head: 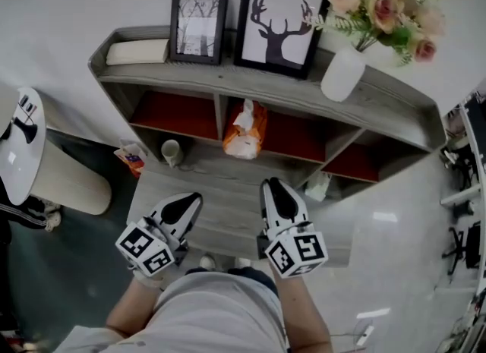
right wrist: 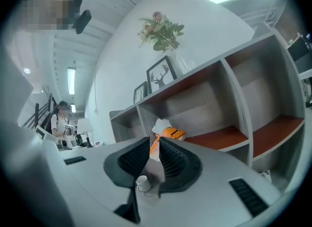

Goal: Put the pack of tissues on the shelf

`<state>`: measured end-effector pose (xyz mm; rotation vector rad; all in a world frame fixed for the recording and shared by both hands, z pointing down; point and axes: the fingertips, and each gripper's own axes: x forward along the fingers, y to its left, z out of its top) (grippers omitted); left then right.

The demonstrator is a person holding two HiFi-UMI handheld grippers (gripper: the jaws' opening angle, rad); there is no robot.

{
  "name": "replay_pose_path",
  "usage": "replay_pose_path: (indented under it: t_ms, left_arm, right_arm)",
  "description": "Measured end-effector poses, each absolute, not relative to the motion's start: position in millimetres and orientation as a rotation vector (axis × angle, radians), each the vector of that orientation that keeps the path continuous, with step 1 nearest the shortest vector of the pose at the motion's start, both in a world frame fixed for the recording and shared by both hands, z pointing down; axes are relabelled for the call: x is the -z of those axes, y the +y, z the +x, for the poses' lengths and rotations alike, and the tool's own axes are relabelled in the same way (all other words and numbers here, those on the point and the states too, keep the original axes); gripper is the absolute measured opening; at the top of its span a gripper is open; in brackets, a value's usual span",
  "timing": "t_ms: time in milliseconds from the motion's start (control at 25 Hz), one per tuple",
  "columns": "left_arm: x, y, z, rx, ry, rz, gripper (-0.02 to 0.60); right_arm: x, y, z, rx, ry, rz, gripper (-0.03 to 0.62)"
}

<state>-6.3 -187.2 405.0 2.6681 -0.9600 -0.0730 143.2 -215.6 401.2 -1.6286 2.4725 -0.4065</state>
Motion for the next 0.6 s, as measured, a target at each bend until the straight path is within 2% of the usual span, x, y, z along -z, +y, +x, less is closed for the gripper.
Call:
replay_pose_path:
  t_ms: [600]
  left_arm:
    - [-407, -189, 54, 0.049, -0.705, 2.738, 0.015]
  right_arm:
    - [-412, -168, 171, 0.449, 2.368, -1.751, 0.067]
